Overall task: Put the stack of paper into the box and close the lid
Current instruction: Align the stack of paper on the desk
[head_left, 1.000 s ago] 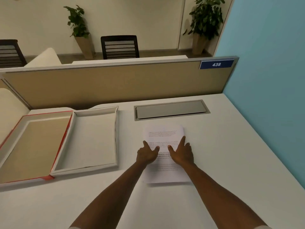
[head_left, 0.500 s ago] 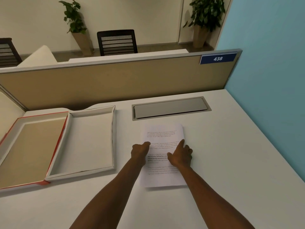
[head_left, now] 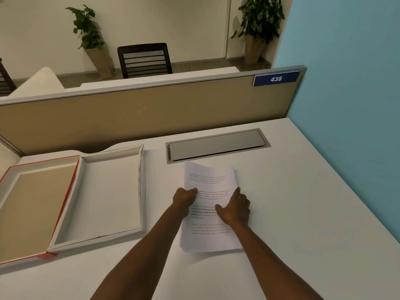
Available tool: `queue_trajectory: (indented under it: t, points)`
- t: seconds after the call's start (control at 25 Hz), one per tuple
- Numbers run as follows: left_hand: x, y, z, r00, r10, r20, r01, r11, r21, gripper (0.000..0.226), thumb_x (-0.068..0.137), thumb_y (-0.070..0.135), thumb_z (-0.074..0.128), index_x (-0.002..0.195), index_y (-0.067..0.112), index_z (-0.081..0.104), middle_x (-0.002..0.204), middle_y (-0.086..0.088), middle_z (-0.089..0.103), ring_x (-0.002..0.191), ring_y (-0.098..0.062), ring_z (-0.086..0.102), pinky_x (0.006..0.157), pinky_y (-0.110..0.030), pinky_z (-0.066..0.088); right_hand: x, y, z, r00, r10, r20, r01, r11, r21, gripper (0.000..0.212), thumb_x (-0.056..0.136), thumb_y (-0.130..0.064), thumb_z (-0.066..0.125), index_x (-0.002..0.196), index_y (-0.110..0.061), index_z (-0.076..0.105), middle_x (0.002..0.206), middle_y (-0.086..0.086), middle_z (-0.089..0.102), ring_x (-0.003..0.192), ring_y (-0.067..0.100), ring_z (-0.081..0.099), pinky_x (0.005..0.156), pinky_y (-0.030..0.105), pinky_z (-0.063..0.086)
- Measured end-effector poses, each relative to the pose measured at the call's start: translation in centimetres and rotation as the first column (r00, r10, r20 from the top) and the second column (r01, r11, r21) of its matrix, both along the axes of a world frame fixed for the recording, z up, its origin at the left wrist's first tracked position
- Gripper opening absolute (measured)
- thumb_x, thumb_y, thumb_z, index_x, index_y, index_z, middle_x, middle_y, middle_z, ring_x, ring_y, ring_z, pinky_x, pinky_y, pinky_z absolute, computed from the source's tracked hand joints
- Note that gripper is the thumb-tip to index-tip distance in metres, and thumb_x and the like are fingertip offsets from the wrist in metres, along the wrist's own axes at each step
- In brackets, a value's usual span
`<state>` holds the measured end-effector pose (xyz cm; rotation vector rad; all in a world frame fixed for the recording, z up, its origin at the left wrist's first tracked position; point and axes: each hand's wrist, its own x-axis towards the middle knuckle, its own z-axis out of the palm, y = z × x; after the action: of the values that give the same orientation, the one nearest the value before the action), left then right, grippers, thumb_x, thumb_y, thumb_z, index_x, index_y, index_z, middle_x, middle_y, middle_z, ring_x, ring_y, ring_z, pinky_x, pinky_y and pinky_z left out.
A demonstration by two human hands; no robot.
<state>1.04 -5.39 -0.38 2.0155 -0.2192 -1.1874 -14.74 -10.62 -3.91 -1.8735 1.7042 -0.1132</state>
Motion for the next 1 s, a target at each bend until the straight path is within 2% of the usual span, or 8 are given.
queue_trajectory:
  t: [0.16, 0.32, 0.4, 0.48, 0.52, 0.6, 0.76, 1.0]
  points:
    - [-1.2, 0.6, -0.2, 0.994, -0.03, 0.107, 0.041, 0.994, -0.106, 0.032, 0.099, 0.037, 0.058, 0.123, 0.017, 0.057, 0.116, -0.009, 0.071, 0.101, -0.034, 0.073, 0.092, -0.052, 0.06, -1.2, -2.1, 0.1, 0.951, -0.221, 0.217, 0.2, 0.973, 0.112, 0.094, 0.083, -0.053, 0.069, 0.153, -0.006, 0.027, 0.151, 0.017, 0.043, 0.138, 0.035, 0.043, 0.109, 0.049, 0.043]
    - [-2.1, 0.8, -0.5, 0.98, 0.008, 0.2, 0.005, 0.998, -0.065, 0.037, 0.098, 0.037, 0.059, 0.128, 0.015, 0.057, 0.123, -0.01, 0.069, 0.104, -0.034, 0.071, 0.095, -0.051, 0.059, -1.3, -3.3, 0.6, 0.975, -0.169, 0.146, 0.153, 0.982, 0.114, 0.072, 0.081, -0.052, 0.072, 0.132, -0.003, 0.055, 0.132, 0.018, 0.058, 0.119, 0.034, 0.059, 0.096, 0.043, 0.054]
    - [-2.6, 0.2, -0.3, 0.969, -0.036, 0.243, 0.034, 0.999, 0.009, 0.046, 0.095, 0.042, 0.06, 0.133, 0.017, 0.054, 0.135, -0.015, 0.06, 0.12, -0.038, 0.062, 0.105, -0.057, 0.052, -1.2, -3.2, 0.6, 0.985, -0.138, 0.105, 0.126, 0.986, 0.109, 0.066, 0.08, -0.048, 0.075, 0.126, -0.003, 0.059, 0.127, 0.018, 0.06, 0.115, 0.034, 0.061, 0.093, 0.043, 0.056]
    - [-2.8, -0.1, -0.1, 0.954, -0.116, 0.277, 0.085, 0.989, 0.12, 0.057, 0.09, 0.048, 0.064, 0.139, 0.025, 0.047, 0.152, -0.018, 0.042, 0.142, -0.042, 0.042, 0.116, -0.063, 0.036, -1.0, -3.2, 0.5, 0.991, -0.119, 0.056, 0.113, 0.988, 0.102, 0.063, 0.08, -0.045, 0.076, 0.125, -0.003, 0.058, 0.127, 0.018, 0.059, 0.114, 0.034, 0.061, 0.092, 0.043, 0.057]
    - [-2.6, -0.2, 0.1, 0.961, -0.124, 0.246, 0.093, 0.987, 0.134, 0.059, 0.088, 0.047, 0.067, 0.139, 0.027, 0.045, 0.153, -0.018, 0.041, 0.142, -0.043, 0.041, 0.115, -0.063, 0.037, -0.9, -3.2, 0.5, 0.993, -0.114, 0.038, 0.11, 0.989, 0.098, 0.063, 0.081, -0.044, 0.076, 0.125, -0.004, 0.058, 0.127, 0.018, 0.059, 0.115, 0.034, 0.061, 0.092, 0.042, 0.057]
    - [-2.1, -0.3, 0.3, 0.979, -0.121, 0.164, 0.106, 0.989, 0.1, 0.057, 0.085, 0.044, 0.07, 0.133, 0.024, 0.046, 0.138, -0.014, 0.056, 0.126, -0.038, 0.056, 0.106, -0.056, 0.05, -0.8, -3.2, 0.6, 0.994, -0.105, 0.016, 0.103, 0.99, 0.091, 0.062, 0.081, -0.044, 0.076, 0.124, -0.004, 0.058, 0.126, 0.018, 0.06, 0.114, 0.033, 0.061, 0.091, 0.042, 0.057]
    - [-1.7, -0.3, 0.9, 0.981, -0.137, 0.14, 0.133, 0.99, 0.037, 0.046, 0.087, 0.039, 0.07, 0.125, 0.02, 0.05, 0.117, -0.006, 0.066, 0.103, -0.028, 0.068, 0.093, -0.046, 0.06, -0.7, -3.3, 0.5, 0.994, -0.112, 0.007, 0.111, 0.99, 0.088, 0.061, 0.081, -0.044, 0.077, 0.123, -0.004, 0.058, 0.125, 0.018, 0.06, 0.112, 0.033, 0.063, 0.09, 0.043, 0.058]
    - [0.0, -0.1, 0.5, 0.986, -0.117, 0.121, 0.112, 0.992, 0.049, 0.053, 0.081, 0.045, 0.075, 0.122, 0.019, 0.056, 0.119, -0.008, 0.067, 0.108, -0.033, 0.067, 0.099, -0.052, 0.055, -0.8, -3.3, 0.4, 0.991, -0.13, 0.039, 0.127, 0.988, 0.084, 0.063, 0.08, -0.044, 0.078, 0.124, -0.004, 0.058, 0.125, 0.018, 0.06, 0.113, 0.033, 0.062, 0.09, 0.042, 0.057]
